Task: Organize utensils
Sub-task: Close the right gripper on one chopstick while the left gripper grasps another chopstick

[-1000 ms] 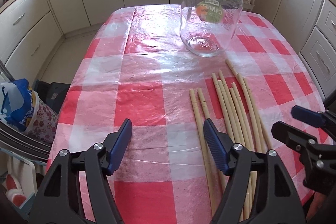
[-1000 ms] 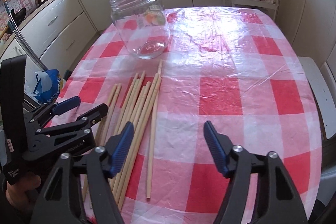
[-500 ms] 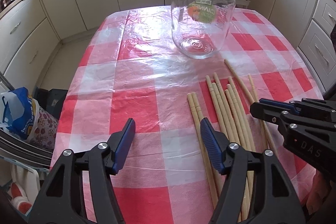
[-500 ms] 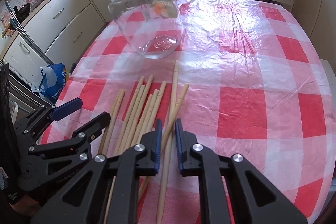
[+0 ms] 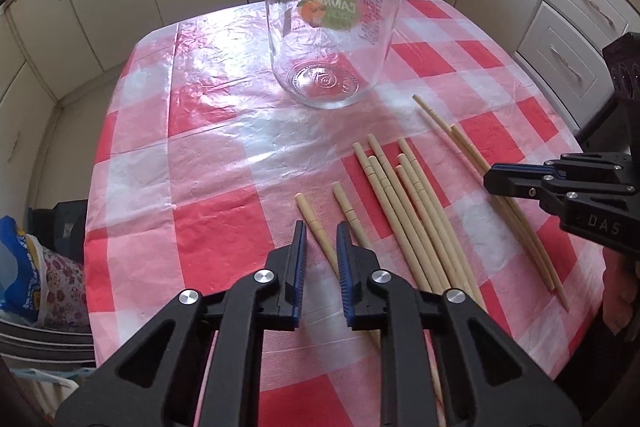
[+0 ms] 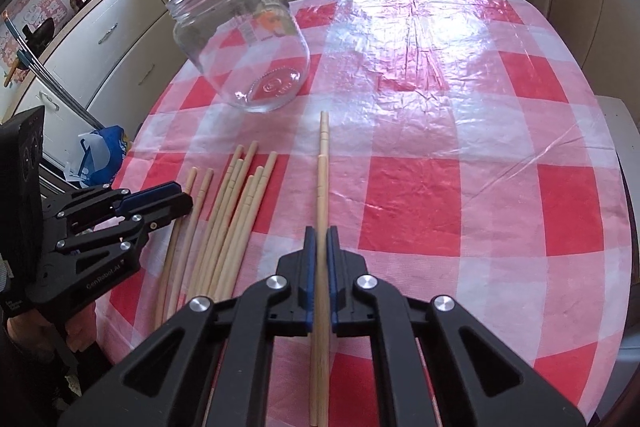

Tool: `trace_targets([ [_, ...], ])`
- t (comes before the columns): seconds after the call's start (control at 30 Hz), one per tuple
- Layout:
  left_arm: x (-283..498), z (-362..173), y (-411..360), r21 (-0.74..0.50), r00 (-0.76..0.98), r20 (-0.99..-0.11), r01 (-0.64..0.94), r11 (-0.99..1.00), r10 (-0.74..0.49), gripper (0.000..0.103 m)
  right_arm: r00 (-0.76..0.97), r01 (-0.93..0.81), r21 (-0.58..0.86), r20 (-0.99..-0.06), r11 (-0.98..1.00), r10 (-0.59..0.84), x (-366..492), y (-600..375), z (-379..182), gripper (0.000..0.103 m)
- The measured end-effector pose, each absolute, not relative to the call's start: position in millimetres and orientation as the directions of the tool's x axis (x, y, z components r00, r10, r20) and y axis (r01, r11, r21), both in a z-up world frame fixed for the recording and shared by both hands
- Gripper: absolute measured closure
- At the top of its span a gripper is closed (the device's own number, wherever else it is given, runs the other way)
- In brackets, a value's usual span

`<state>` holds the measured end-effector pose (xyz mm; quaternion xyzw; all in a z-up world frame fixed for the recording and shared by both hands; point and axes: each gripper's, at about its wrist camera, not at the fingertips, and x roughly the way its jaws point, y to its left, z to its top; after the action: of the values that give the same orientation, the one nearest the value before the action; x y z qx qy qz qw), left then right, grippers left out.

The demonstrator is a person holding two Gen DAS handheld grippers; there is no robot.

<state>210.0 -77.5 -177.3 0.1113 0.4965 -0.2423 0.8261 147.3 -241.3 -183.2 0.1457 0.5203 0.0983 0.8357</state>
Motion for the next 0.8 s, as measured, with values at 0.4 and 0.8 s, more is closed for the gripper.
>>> trace_targets([
  [0.4, 210, -179, -81, -0.153, 0.329, -0.877, 0.502, 0.851, -0.351, 0.095, 0.454, 0.038, 0.473, -0.793, 0.880, 0.406, 139, -266, -190, 0.097],
  [0.8, 200, -179, -96, 0.005, 0.386, -0.894, 0.521, 0.853, -0.230, 0.094, 0.467, 0.073, 0.518, -0.773, 0.852, 0.430, 136, -280, -195, 0.096],
])
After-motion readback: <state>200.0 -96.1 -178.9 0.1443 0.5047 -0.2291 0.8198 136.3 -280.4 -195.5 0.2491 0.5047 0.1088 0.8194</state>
